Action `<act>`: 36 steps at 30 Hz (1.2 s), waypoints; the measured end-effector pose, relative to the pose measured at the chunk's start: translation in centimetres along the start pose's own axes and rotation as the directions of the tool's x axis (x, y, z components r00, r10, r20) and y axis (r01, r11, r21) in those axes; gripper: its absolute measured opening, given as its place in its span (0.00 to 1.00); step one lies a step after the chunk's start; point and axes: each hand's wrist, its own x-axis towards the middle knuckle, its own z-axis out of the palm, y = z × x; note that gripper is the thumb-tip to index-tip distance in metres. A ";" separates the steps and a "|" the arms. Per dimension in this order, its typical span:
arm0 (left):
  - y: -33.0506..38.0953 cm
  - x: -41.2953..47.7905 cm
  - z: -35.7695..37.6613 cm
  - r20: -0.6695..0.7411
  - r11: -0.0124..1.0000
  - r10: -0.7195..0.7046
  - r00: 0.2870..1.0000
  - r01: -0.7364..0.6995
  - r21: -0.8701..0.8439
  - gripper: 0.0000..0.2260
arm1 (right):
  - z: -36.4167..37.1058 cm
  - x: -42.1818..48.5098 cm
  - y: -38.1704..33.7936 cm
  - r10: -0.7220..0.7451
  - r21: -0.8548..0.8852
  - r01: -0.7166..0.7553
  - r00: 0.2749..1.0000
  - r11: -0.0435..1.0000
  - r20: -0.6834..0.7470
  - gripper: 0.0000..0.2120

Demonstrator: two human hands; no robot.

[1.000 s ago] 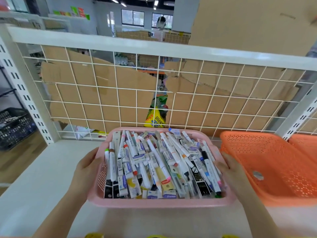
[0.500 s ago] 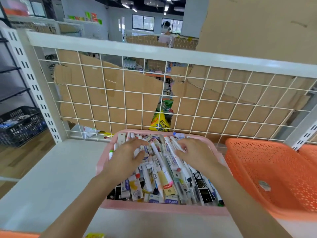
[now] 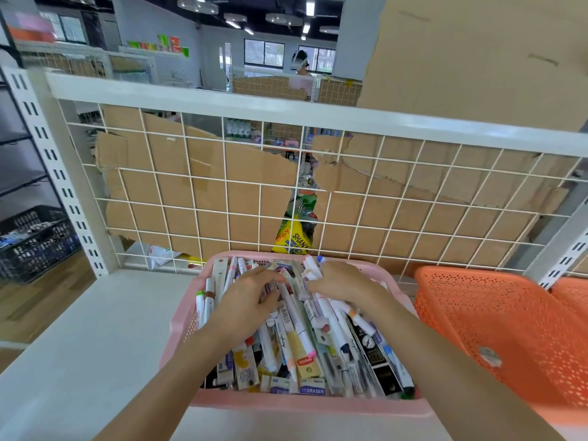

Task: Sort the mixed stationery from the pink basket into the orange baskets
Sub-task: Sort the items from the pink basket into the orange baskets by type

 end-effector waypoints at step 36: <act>9.2 4.2 7.4 0.044 0.692 -0.369 0.928 0.243 0.679 0.22 | -1.3 -9.2 8.9 0.102 0.744 0.144 0.956 0.653 -0.274 0.09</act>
